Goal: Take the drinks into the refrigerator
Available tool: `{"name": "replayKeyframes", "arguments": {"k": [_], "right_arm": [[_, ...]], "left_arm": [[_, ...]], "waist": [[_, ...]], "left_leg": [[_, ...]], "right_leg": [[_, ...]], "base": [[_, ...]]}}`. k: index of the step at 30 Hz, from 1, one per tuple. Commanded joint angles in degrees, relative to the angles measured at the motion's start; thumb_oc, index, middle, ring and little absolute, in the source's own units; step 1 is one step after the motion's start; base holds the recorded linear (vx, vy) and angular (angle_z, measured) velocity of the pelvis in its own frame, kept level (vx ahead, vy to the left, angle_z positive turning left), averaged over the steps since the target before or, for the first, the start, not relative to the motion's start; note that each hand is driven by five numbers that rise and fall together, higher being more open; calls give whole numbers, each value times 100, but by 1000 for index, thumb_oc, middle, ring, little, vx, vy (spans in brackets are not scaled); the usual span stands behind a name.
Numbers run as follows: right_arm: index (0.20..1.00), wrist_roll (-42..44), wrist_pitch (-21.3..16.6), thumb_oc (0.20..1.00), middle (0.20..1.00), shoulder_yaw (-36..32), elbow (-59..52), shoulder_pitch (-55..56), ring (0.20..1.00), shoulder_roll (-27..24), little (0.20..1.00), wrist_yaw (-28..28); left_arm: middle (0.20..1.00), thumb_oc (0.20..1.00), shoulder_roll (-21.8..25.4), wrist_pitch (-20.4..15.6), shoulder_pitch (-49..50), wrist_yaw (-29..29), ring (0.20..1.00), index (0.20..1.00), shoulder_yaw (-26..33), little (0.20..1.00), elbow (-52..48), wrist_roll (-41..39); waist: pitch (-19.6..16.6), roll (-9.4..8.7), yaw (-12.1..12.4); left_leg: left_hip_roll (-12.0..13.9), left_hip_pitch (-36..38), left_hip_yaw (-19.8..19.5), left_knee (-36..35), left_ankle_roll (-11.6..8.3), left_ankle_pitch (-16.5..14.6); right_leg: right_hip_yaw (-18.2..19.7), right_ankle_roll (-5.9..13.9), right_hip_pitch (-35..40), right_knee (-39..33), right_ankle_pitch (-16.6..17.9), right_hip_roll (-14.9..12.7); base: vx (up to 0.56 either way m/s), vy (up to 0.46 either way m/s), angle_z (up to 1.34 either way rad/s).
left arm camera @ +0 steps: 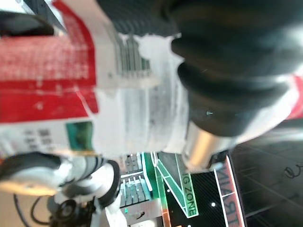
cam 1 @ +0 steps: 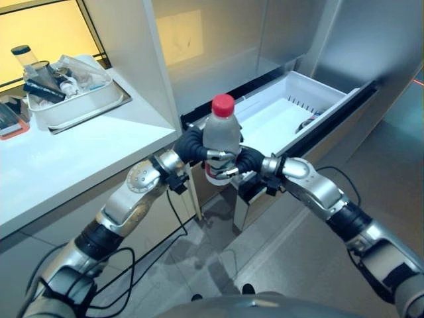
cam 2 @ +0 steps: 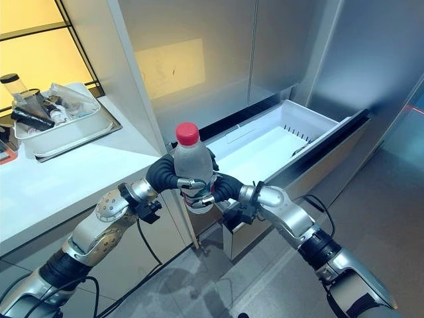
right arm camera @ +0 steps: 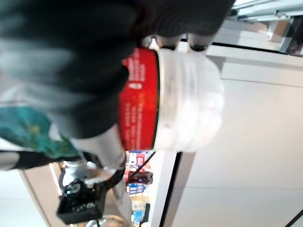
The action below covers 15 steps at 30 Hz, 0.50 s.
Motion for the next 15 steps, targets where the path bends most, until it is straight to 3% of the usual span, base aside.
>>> {"name": "replayKeyframes", "arguments": {"k": [1, 7, 8, 9, 15], "right_arm": [[200, 411, -188, 200, 200, 34, -443, -202, 200, 537, 200, 94], [200, 518, -180, 200, 200, -35, -512, -98, 200, 508, 200, 100], [200, 526, -196, 200, 200, -53, -533, -74, 200, 500, 200, 88], [200, 574, -194, 200, 200, -87, -554, -41, 200, 485, 200, 75], [200, 1040, -144, 200, 200, -336, -857, 294, 200, 402, 200, 98]], "left_arm": [[200, 200, -516, -458, -712, -23, 200, 200, 204, 200, 5, -66], [200, 200, -561, -467, -652, -3, 200, 200, 293, 200, 32, -33], [887, 887, -567, -465, -627, 0, 887, 887, 325, 887, 35, -65], [1000, 1000, -574, -458, -591, 12, 1000, 1000, 349, 1000, 58, -107], [1000, 1000, -430, -434, -314, 11, 1000, 1000, 559, 1000, -18, -239]], "waist": [[-165, -230, -2], [-139, -238, 6], [-134, -239, 11], [-126, -238, 13], [-79, -249, 26]], "left_leg": [[25, 331, -166, 237, 62, -779], [20, 303, -199, 236, 62, -764], [18, 295, -201, 234, 63, -760], [13, 290, -204, 234, 64, -758], [5, 255, -231, 221, 71, -743]], "right_leg": [[-341, 266, 426, 158, -675, -221], [-391, 268, 412, 170, -672, -231], [-401, 270, 402, 171, -673, -231], [-405, 271, 392, 175, -669, -234], [-434, 285, 353, 188, -663, -242]], "base": [[0, 0, 0], [0, 0, 0], [0, 0, 0], [0, 0, 0], [1, 4, 3]]}}
